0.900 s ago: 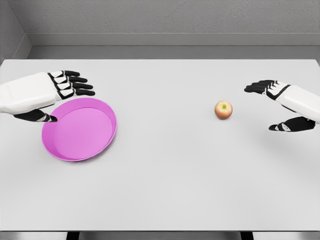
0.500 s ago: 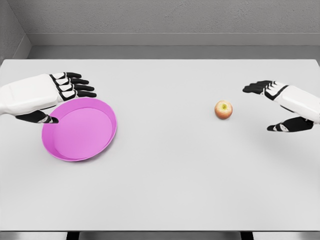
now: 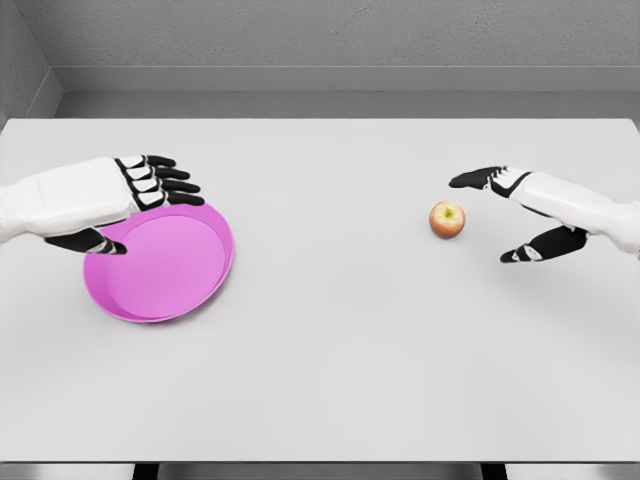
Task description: Put the apple on the plate with both arms
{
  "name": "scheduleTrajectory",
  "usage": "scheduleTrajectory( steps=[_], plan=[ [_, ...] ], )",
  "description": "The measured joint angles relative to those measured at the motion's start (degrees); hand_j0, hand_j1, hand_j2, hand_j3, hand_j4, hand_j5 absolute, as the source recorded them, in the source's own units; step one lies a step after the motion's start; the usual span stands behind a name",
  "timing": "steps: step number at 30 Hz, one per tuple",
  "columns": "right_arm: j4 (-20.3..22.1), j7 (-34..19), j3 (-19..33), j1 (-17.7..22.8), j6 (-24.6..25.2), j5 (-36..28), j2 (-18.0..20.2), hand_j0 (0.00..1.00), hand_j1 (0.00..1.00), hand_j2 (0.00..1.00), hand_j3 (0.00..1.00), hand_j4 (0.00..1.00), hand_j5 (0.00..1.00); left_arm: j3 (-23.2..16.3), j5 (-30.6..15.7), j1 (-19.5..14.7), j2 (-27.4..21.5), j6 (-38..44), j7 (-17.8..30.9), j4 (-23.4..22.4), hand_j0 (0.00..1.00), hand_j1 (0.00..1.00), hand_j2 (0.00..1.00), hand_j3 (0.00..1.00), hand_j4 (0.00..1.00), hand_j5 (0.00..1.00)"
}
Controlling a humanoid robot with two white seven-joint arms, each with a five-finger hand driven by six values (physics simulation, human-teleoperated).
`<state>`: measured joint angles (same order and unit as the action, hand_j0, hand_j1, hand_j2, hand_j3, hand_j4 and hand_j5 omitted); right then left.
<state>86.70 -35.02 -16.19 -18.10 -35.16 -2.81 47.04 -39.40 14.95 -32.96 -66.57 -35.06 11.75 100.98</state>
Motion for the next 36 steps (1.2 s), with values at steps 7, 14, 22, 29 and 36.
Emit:
scheduleTrajectory(
  steps=[7, 14, 22, 29, 36],
  plan=[
    [-2.08, 0.01, -3.82, -3.95, 0.03, 0.37, -0.03, 1.0, 1.0, 1.0, 1.0, 1.0, 1.0, -0.02, 0.01, -0.01, 0.53, 0.0, 0.45, 0.0, 1.0, 1.0, 1.0, 1.0, 1.0, 1.0],
    [-4.8, 0.01, -8.63, -7.56, 0.02, 0.44, -0.64, 1.0, 1.0, 1.0, 1.0, 1.0, 1.0, -0.02, 0.01, 0.0, 0.66, -0.01, 0.87, 0.0, 1.0, 1.0, 1.0, 1.0, 1.0, 1.0],
    [-8.86, 0.0, -12.9, -10.46, 0.09, 0.52, -1.2, 1.0, 1.0, 1.0, 1.0, 1.0, 1.0, -0.02, -0.01, 0.0, 1.21, -0.01, 1.52, 0.0, 1.0, 1.0, 1.0, 1.0, 1.0, 1.0],
    [-12.04, 0.01, -14.38, -12.66, 1.23, 0.48, -2.79, 1.0, 1.0, 1.0, 1.0, 1.0, 1.0, -0.02, 0.0, 0.09, 1.48, -0.01, 1.87, 0.0, 1.0, 1.0, 1.0, 1.0, 1.0, 1.0],
    [-17.51, 0.0, -17.79, -16.0, 1.44, 0.56, -5.53, 1.0, 1.0, 1.0, 1.0, 1.0, 1.0, -0.04, 0.0, 0.09, 1.92, -0.01, 2.43, 0.0, 1.0, 1.0, 1.0, 1.0, 1.0, 1.0]
  ],
)
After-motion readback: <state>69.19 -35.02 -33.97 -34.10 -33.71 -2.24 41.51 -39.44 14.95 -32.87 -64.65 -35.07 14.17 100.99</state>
